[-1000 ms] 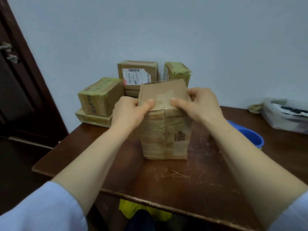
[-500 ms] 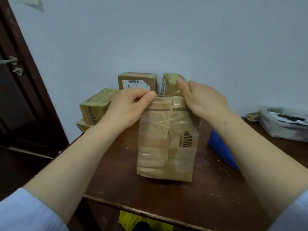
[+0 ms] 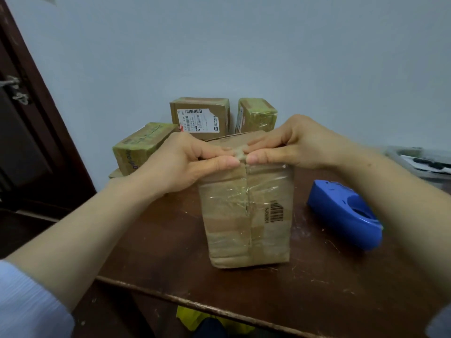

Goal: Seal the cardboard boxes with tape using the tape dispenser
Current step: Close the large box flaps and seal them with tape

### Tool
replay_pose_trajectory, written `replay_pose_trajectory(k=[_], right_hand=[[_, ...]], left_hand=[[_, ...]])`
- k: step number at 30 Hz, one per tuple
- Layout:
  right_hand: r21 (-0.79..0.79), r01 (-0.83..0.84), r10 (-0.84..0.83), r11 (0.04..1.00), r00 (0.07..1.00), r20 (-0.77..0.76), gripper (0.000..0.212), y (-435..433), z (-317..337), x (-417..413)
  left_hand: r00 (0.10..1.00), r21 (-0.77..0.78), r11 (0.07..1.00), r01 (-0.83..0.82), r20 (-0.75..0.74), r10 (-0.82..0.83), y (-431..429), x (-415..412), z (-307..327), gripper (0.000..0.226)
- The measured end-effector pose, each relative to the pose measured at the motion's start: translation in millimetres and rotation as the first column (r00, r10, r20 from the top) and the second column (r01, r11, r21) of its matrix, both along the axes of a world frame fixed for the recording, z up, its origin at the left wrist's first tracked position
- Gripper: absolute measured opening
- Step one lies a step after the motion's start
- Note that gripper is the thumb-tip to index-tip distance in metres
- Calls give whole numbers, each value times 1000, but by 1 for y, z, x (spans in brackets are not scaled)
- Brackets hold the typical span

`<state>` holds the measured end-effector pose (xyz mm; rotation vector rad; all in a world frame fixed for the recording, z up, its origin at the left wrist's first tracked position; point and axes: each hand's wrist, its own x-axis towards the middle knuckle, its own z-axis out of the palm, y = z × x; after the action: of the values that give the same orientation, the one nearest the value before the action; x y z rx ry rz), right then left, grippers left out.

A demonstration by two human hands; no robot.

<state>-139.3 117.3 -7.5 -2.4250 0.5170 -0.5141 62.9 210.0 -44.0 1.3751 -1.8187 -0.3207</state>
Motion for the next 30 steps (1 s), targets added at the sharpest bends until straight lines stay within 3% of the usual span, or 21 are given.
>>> replay_pose_trajectory(k=[6,9,11,13,14,16,19,23,26,28,30], right_hand=[[10,-44,45,999,991,-130,30,-6,-4,-23],[17,26,-24,1000,993,-113,35,-1,-10,-25],[-92,89,-101,992,986,-131,44,8,-13,-18],[-308,120,-181,944,967,-178,78,17,-18,-10],[-386,106,-192,917,962,-192,85,21,-21,-7],[-428,87,-185,900,963,-193,76,17,-24,-6],[-312,41,-107,949,974,-198,58,4,-20,-12],[58,-31,42,998,978,-207,39,-6,-10,-27],[87,73,-69,994,997,-46,27,7,-18,-18],[-64,194,-190,979,980,66,52,18,-27,-7],[-183,197,-184,963,979,85,59,20,-35,-4]], left_hand=[[992,117,986,123,7,-125,15,12,-13,44],[995,51,994,93,17,-94,19,9,-24,49],[994,-18,998,-58,90,60,20,-2,-27,66],[961,-122,970,-211,153,229,20,-14,-30,73],[956,-166,961,-223,156,249,18,-17,-31,70],[965,-213,966,-148,184,188,13,-13,-33,62],[965,-159,987,33,261,10,9,3,-27,55],[984,79,986,150,83,-156,18,17,-24,53],[998,-38,997,-63,-8,62,18,0,-35,57],[960,-163,949,-270,30,278,15,-17,-39,59],[955,-196,944,-267,77,286,12,-20,-37,56]])
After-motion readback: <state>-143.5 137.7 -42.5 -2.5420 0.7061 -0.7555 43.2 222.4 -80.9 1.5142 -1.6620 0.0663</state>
